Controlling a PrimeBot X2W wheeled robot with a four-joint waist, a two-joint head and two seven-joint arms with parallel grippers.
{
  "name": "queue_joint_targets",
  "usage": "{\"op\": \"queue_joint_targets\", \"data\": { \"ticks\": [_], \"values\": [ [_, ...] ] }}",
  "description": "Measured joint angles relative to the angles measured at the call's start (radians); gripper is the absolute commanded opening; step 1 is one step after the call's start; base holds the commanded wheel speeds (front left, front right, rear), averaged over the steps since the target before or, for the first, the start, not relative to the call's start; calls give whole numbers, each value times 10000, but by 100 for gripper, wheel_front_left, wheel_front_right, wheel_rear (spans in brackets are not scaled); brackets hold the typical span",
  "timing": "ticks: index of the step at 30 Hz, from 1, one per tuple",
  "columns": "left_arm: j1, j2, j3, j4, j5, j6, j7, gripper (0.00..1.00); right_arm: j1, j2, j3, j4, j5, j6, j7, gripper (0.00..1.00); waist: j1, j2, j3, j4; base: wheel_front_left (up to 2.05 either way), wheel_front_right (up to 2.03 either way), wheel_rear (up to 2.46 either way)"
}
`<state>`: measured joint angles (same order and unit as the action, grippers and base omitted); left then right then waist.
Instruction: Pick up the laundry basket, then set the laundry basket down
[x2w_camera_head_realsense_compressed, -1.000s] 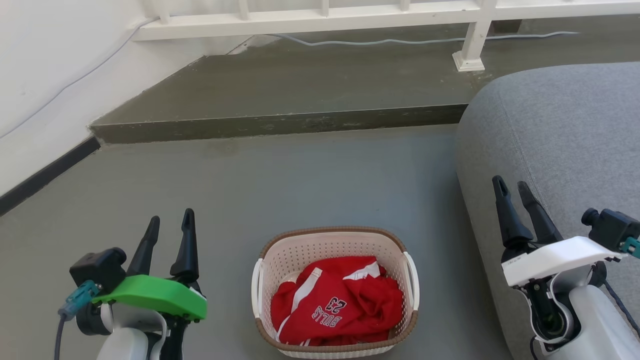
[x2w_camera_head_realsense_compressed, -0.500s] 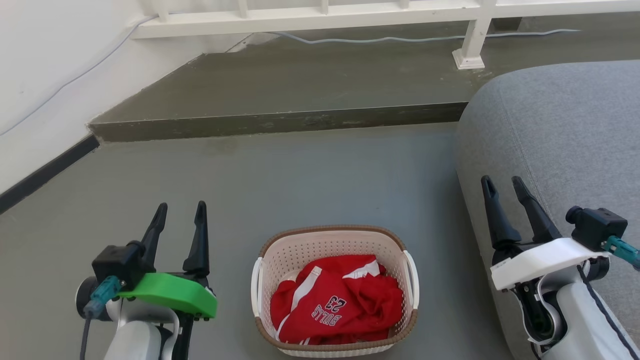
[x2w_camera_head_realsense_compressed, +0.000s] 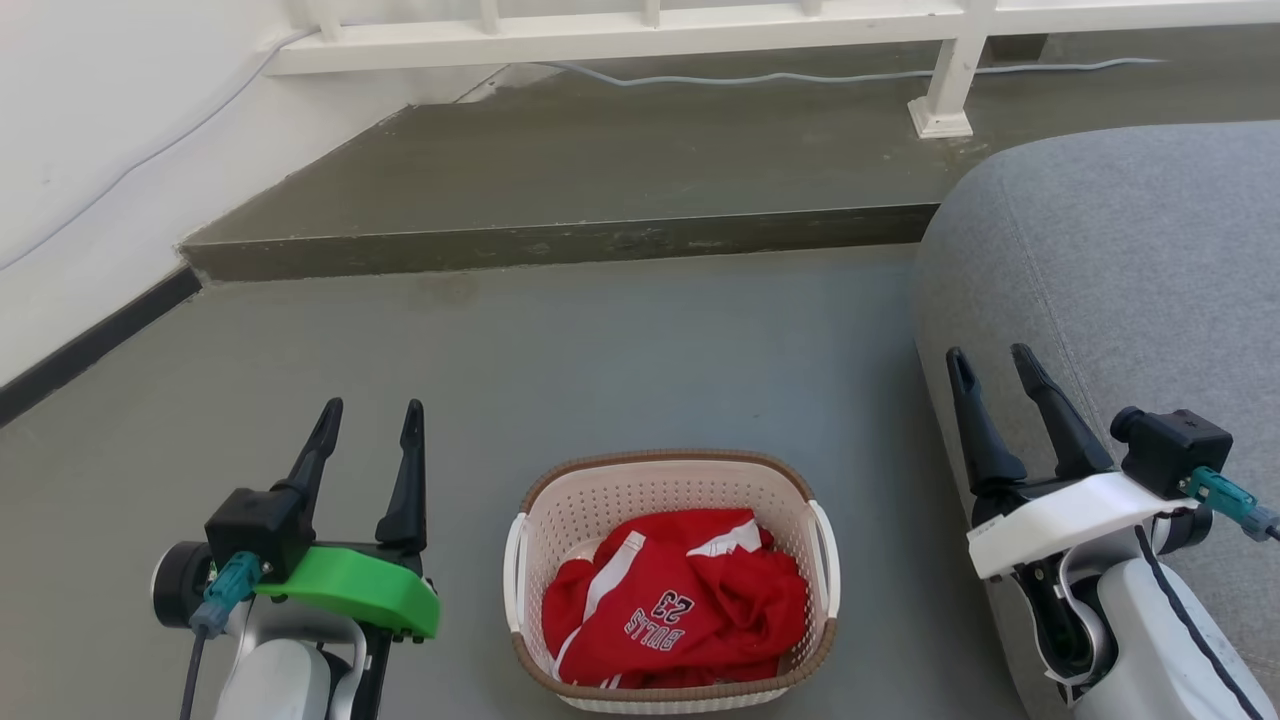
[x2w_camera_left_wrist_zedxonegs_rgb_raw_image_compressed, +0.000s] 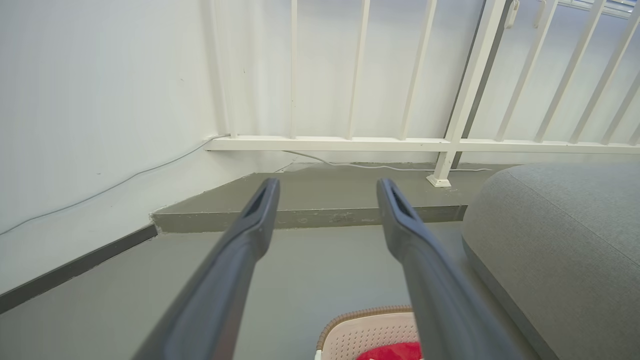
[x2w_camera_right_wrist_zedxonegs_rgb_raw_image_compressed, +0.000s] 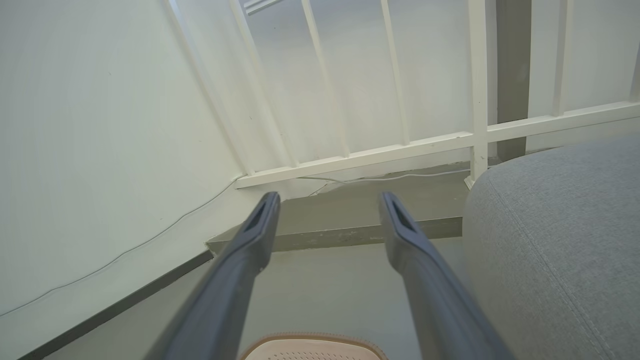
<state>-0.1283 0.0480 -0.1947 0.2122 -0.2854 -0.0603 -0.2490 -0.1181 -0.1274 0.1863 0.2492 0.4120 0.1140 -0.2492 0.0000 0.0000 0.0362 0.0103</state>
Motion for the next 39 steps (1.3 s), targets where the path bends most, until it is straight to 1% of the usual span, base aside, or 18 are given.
{"op": "queue_joint_targets", "data": {
  "ticks": [11,18,28,39],
  "values": [
    [-6,-15,127,6,-2,-2,0,100,-1,52,-142,105,-251,0,-10,100,0,0,131,-28,0,0,0],
    [-120,-23,201,-12,-2,-2,0,100,-52,94,-167,155,-347,2,-10,100,0,0,460,-98,0,0,0],
    [-344,-38,265,6,-17,-2,-2,100,-263,121,-236,336,-431,4,-10,100,0,0,1188,-252,0,0,0],
    [-991,-48,140,157,-15,-21,-17,100,-969,186,-234,523,-468,35,-10,100,0,0,2344,-497,0,0,0]
  ]
}}
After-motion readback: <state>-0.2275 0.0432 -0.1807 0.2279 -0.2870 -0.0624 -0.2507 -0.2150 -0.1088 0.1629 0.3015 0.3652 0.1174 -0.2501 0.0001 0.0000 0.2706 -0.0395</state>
